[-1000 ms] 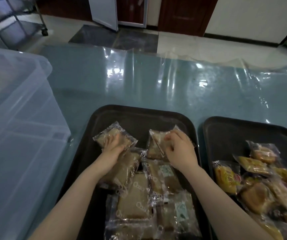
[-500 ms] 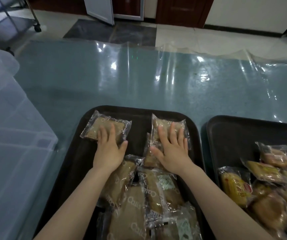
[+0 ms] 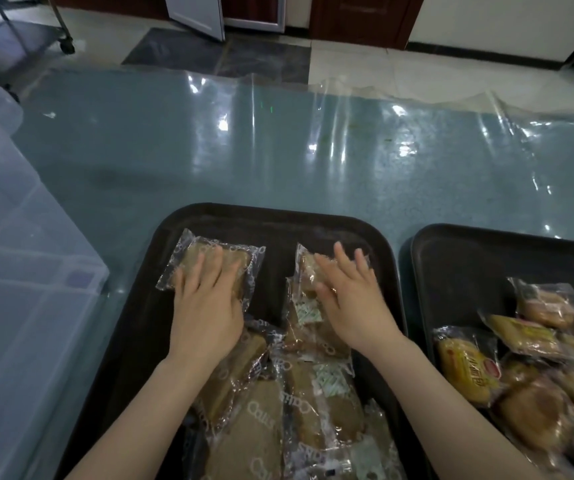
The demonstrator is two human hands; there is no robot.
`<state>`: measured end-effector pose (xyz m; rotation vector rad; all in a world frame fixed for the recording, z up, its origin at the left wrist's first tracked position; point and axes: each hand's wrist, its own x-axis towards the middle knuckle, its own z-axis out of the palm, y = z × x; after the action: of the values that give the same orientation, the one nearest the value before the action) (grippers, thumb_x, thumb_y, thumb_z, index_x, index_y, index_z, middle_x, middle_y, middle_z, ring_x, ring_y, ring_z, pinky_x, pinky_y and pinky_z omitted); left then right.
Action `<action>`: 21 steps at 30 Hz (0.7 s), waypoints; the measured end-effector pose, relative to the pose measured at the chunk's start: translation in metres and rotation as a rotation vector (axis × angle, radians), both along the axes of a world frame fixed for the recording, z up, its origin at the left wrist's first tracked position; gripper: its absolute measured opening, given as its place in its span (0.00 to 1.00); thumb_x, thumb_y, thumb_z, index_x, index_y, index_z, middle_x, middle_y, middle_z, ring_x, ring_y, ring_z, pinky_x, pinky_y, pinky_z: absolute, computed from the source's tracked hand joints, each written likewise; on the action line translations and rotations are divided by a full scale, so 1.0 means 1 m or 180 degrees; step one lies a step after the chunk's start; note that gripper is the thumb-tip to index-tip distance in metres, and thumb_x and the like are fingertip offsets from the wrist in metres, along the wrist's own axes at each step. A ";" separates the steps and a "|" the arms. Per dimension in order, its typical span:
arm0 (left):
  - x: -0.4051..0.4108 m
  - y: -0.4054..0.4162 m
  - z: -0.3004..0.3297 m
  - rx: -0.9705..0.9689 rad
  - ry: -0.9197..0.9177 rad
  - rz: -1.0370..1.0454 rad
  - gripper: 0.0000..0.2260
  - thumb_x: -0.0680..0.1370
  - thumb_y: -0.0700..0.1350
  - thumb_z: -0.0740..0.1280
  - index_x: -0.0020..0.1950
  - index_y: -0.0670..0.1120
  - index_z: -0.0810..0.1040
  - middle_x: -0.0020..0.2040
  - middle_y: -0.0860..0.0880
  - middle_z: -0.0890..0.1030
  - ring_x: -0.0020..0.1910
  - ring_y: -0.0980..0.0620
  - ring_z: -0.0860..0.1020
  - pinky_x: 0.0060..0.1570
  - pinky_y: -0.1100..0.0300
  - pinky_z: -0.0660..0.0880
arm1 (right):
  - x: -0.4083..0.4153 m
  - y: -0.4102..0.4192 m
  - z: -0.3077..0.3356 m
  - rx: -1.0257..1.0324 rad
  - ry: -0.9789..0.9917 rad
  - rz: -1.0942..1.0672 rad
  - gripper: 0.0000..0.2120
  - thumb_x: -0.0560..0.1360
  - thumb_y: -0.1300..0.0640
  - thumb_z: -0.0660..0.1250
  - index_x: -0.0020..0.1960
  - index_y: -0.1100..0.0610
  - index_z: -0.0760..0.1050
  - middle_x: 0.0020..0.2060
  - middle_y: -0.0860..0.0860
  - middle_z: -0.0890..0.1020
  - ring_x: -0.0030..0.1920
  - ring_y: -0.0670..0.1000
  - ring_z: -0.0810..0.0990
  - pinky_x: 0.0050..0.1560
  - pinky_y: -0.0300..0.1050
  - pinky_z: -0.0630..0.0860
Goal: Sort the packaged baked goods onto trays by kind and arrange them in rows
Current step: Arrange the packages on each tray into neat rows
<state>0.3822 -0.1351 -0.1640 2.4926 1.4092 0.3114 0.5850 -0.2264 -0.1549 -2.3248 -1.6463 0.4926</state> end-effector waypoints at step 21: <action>0.052 0.048 -0.020 -0.1659 0.0145 -0.0018 0.30 0.79 0.48 0.54 0.76 0.61 0.41 0.76 0.53 0.33 0.71 0.42 0.28 0.66 0.43 0.29 | 0.020 0.047 -0.044 -0.0494 -0.0272 0.0372 0.34 0.71 0.27 0.42 0.73 0.33 0.34 0.74 0.45 0.30 0.68 0.59 0.20 0.63 0.58 0.23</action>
<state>0.4338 -0.0867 -0.1842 2.0836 1.2951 -0.1071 0.6052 -0.1793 -0.1990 -2.3988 -1.8533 0.5712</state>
